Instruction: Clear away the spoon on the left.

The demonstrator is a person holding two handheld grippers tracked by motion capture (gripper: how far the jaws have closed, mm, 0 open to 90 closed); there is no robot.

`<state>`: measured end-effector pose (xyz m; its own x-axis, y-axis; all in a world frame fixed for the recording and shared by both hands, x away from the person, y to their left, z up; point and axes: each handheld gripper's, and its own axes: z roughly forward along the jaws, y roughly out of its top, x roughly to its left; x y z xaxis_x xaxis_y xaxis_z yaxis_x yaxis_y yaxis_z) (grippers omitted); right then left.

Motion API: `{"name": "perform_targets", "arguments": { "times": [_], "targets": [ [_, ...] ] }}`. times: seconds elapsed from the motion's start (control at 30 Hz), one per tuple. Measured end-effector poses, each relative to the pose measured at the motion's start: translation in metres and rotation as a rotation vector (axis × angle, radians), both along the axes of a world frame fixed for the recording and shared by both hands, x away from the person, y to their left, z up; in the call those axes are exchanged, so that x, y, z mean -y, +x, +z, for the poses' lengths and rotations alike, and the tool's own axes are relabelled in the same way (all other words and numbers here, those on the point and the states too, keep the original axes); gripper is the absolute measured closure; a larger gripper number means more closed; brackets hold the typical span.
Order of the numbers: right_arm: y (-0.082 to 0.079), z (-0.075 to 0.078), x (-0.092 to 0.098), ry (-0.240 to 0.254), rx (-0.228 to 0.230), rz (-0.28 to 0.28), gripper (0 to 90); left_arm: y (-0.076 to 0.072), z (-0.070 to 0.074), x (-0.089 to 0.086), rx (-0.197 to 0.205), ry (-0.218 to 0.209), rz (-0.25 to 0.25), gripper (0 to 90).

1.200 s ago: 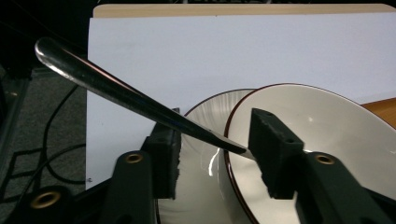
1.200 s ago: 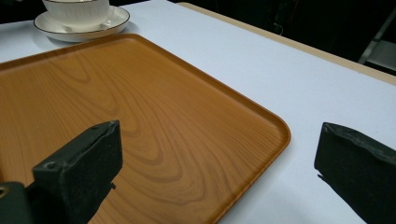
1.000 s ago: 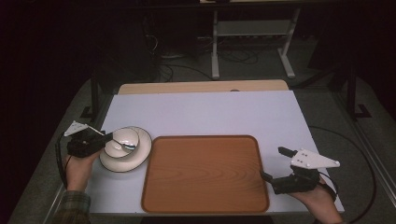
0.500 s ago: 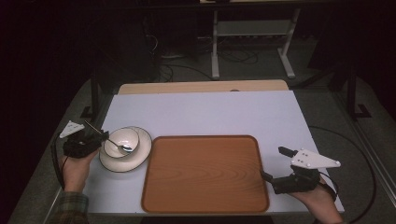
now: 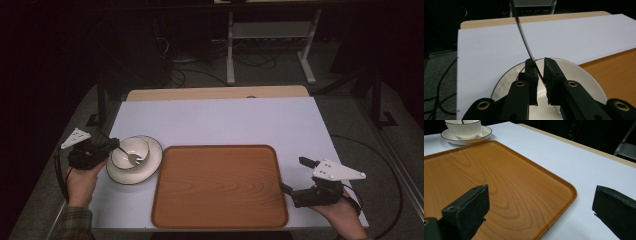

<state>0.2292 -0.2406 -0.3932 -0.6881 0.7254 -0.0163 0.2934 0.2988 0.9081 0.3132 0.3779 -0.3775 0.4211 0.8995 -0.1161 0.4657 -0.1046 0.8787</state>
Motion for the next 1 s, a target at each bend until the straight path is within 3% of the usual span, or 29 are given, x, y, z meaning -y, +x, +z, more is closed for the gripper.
{"name": "perform_targets", "arguments": {
  "times": [0.37,0.67,1.0],
  "targets": [
    [0.0,0.0,0.0,-0.001,0.001,0.001,0.5,0.0,0.004,0.005,0.002,-0.07,-0.055,87.7],
    [0.0,0.0,0.0,0.0,0.001,0.001,0.5,-0.001,0.007,0.007,0.02,-0.052,-0.053,88.8],
    [0.0,0.0,0.0,0.003,0.005,-0.004,0.5,-0.004,0.021,0.003,0.067,-0.04,-0.042,88.9]
  ]
}}
